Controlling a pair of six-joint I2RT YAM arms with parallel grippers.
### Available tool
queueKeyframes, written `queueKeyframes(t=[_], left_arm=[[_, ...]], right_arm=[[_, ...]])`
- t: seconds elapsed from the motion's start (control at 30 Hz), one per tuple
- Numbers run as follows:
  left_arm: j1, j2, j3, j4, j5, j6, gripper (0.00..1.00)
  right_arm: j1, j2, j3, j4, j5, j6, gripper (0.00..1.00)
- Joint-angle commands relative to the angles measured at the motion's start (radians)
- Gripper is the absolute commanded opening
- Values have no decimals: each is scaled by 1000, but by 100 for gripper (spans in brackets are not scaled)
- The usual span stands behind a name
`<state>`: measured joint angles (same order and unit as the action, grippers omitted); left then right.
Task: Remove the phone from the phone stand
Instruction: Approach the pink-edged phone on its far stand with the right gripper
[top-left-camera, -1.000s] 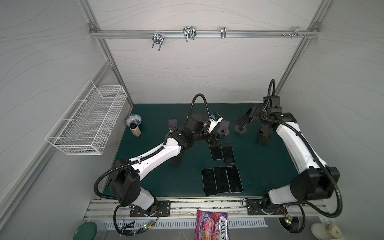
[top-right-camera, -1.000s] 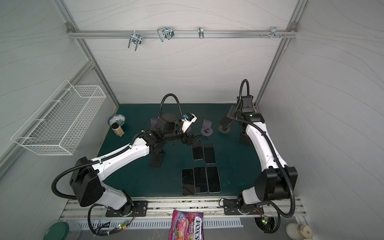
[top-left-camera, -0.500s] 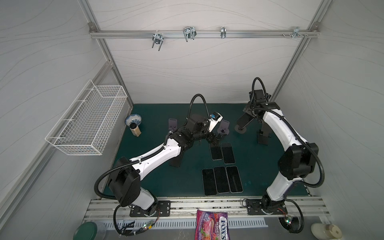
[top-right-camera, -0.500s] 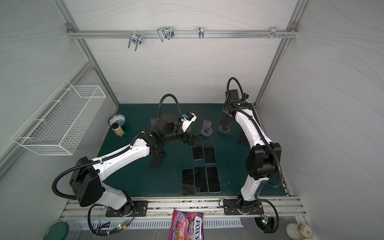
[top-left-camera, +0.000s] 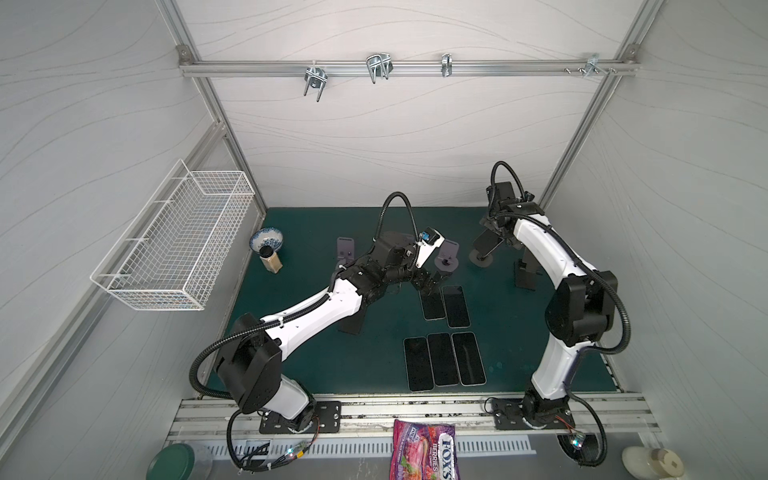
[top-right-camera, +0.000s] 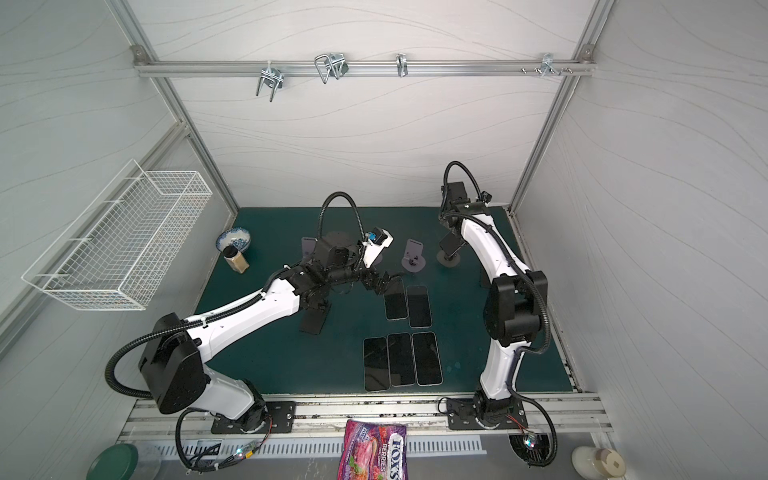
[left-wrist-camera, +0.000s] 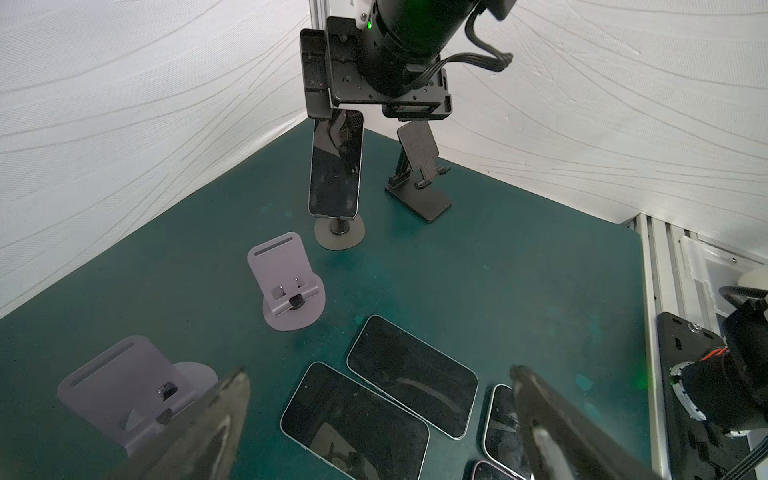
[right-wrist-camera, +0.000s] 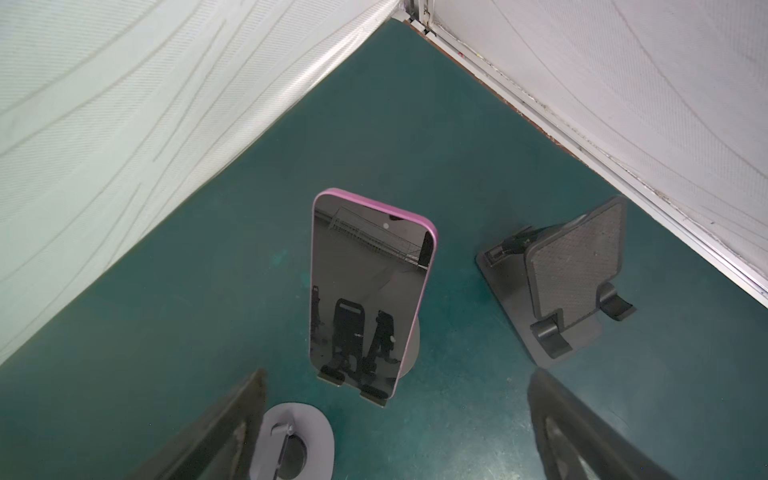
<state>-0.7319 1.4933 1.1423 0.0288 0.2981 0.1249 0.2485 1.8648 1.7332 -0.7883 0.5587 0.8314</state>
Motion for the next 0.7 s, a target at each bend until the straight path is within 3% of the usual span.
queueKeyframes(t=[0.0,0.43,0.67], left_arm=[[4,-14,16,54,30,-3,99],[5,7,24,48,12,13,99],[5,11,13,60,6,9,99]], right_arm=[[-5,40,36,-23,20,44,99],[-19,169,200,-163,70,153,99],[-31,206,230,-149,48,179,99]])
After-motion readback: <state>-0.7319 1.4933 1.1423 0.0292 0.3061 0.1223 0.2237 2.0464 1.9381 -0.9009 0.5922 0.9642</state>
